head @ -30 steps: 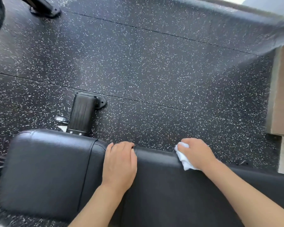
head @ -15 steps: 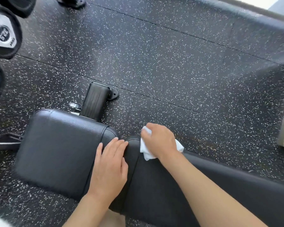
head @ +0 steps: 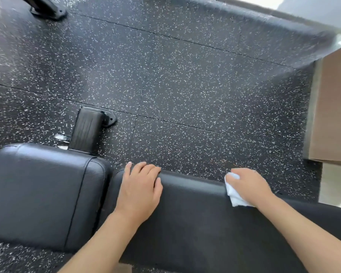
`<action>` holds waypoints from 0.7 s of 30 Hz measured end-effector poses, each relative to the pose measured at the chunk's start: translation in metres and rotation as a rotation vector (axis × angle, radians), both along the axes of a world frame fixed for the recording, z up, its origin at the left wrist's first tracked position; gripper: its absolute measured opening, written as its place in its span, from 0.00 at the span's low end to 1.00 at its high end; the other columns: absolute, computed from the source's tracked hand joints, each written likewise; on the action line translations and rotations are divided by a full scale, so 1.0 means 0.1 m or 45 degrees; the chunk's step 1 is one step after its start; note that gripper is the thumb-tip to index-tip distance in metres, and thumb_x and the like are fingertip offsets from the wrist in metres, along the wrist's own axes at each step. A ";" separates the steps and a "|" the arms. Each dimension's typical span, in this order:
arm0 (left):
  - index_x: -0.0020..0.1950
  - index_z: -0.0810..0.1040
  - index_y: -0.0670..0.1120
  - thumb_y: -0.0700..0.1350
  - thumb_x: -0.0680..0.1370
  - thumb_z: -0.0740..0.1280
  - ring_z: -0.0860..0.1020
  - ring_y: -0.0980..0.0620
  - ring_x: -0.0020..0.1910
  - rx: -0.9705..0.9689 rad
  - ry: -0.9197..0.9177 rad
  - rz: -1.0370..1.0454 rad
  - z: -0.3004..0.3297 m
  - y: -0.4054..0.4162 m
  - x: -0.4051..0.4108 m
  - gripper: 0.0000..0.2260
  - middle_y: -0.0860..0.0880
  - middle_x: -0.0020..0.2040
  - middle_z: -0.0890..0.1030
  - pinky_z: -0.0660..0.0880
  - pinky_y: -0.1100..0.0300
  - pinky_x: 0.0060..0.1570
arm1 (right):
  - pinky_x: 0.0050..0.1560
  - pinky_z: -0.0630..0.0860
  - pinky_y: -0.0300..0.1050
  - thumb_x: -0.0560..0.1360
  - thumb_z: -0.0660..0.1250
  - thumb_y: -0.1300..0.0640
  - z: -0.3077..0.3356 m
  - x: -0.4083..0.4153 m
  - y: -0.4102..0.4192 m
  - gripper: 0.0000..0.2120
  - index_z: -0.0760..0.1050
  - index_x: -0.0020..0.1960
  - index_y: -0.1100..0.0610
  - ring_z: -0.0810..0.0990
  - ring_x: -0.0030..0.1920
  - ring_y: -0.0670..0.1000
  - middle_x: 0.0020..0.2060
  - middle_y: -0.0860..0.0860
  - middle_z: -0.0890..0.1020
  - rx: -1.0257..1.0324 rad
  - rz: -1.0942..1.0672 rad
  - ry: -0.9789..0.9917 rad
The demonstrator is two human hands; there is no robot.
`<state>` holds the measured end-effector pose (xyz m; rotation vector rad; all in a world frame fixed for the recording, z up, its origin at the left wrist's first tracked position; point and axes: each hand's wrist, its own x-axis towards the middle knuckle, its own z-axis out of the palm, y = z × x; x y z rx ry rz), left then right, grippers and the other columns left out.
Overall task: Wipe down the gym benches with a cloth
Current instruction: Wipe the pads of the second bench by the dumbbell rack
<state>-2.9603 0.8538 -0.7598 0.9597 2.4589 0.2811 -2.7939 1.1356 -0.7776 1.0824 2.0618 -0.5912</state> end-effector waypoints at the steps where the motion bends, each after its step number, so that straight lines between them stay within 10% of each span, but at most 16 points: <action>1: 0.62 0.83 0.49 0.49 0.82 0.58 0.80 0.48 0.61 -0.016 0.008 -0.031 -0.03 0.12 0.09 0.16 0.54 0.58 0.83 0.67 0.37 0.74 | 0.36 0.70 0.46 0.72 0.60 0.49 0.01 0.13 0.10 0.11 0.71 0.38 0.57 0.76 0.37 0.54 0.33 0.51 0.79 0.033 -0.037 0.006; 14: 0.50 0.78 0.52 0.48 0.82 0.49 0.81 0.48 0.54 -0.158 0.055 -0.105 -0.14 0.45 0.35 0.17 0.56 0.49 0.82 0.69 0.42 0.69 | 0.44 0.67 0.50 0.78 0.58 0.46 -0.27 -0.87 -0.94 0.12 0.70 0.39 0.49 0.76 0.45 0.55 0.40 0.47 0.78 -0.189 0.077 0.494; 21: 0.59 0.81 0.53 0.52 0.83 0.44 0.80 0.50 0.59 -0.313 0.017 -0.217 -0.11 0.87 0.65 0.24 0.57 0.58 0.83 0.65 0.43 0.71 | 0.36 0.61 0.47 0.77 0.60 0.46 -0.27 0.24 0.02 0.14 0.67 0.35 0.50 0.74 0.43 0.54 0.33 0.45 0.71 -0.038 -0.046 0.328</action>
